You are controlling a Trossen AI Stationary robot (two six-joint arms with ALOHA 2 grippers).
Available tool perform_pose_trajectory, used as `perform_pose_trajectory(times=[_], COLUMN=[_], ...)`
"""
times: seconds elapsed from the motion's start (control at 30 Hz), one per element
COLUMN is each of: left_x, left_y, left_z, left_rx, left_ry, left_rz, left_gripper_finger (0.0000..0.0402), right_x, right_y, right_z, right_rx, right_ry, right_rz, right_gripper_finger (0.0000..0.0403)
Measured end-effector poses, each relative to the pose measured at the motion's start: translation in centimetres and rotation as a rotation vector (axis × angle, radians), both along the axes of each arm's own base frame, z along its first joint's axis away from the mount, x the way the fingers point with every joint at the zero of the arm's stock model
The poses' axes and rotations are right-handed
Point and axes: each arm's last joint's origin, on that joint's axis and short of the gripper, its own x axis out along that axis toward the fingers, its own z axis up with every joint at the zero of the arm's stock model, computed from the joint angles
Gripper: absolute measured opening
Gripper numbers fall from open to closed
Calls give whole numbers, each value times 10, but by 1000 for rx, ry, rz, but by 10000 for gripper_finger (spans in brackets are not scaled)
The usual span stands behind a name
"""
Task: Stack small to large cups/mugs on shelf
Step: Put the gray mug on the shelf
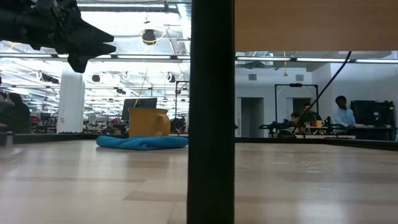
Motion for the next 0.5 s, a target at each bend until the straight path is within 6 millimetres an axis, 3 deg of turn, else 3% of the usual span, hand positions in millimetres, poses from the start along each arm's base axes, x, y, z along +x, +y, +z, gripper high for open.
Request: perform_pose_trajectory(times=[0.5], left_x=[0], left_y=[0], left_z=[0], left_rx=[2], left_ry=[4], left_rz=[0], left_gripper_finger=[137], right_x=[0], right_y=[-1], right_z=[0], right_rx=[9], right_ry=[6], right_rz=[-27], right_gripper_finger=[56])
